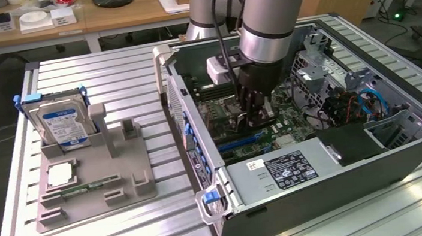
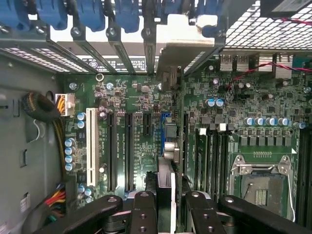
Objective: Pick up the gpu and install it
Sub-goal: 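Insert the gpu into the slot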
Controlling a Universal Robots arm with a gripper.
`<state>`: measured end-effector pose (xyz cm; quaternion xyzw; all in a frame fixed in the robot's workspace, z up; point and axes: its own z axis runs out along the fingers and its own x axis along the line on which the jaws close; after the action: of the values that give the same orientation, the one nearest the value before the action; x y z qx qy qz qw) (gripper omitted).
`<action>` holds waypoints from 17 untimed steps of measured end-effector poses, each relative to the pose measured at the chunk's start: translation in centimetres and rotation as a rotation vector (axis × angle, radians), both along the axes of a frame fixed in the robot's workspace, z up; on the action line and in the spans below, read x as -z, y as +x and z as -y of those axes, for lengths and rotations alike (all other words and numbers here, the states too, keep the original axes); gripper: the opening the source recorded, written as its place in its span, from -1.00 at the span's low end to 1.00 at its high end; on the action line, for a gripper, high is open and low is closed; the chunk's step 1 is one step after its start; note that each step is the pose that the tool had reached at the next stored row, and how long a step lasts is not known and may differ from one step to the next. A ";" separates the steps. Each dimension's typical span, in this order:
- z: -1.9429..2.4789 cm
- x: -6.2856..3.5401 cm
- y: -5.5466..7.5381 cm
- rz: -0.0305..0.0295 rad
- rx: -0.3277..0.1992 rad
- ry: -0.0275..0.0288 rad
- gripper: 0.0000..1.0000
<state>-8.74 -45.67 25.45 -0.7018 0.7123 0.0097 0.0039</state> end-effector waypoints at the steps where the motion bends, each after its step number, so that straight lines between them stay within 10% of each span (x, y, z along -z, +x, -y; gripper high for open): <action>1: 0.00 0.11 0.0 0.0000 0.000 0.0000 -0.45; 17: 0.00 0.85 -0.4 0.0085 -0.001 0.0000 -0.45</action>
<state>-9.16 -45.67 24.60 -0.7023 0.7118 0.0067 0.0069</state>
